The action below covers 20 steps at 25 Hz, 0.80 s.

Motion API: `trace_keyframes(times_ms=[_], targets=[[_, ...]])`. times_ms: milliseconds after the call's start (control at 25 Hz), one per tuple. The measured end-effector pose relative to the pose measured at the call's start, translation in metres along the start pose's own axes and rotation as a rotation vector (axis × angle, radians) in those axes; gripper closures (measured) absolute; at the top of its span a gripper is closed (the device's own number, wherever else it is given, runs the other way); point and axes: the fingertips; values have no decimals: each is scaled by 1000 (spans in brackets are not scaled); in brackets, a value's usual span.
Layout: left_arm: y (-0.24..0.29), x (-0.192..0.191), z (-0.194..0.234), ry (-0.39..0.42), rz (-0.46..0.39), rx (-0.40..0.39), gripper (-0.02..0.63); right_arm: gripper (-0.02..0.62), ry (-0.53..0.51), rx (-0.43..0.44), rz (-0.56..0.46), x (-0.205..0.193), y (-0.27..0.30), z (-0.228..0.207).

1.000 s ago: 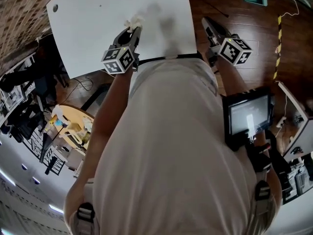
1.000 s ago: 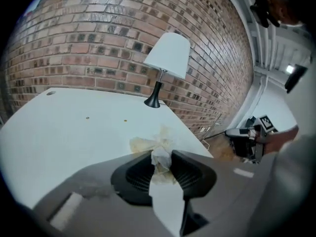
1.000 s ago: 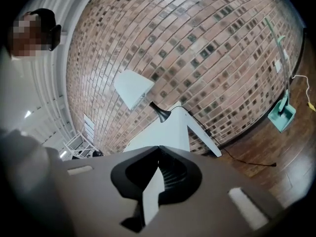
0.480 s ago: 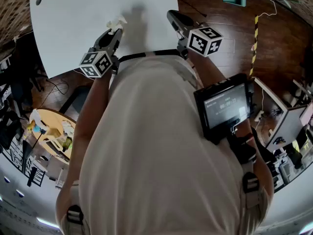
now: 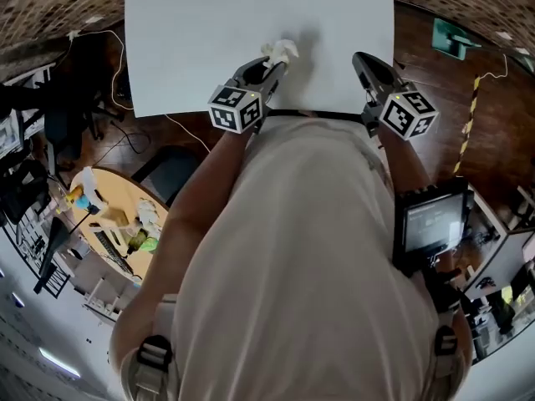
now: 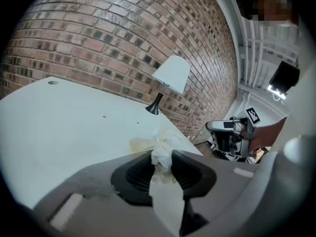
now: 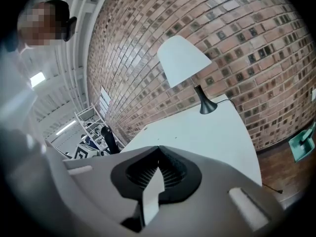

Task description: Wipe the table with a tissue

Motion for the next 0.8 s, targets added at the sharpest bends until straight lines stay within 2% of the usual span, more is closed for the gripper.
trace_keyframes(times_ms=[240,480,640,800], targets=[[-14,1,22,-2,-12,-20,492,588,-6,0,32,-8,30,27],[-13,11,38,28,-35,-40,492,588,-53,7,42,0,59,42],[-20,13,50,63,-12,-27,492,588,-37,7,56,-7,78,53],[-21,7,68,38,14,-28,492,588,-28,15,63,-12,92,62]])
Point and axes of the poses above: the fingertips, and each gripper's own axes: y forward along the fingers, z to its left, x out of its top, and after that the axes turned 3 degrees about y, right-handed
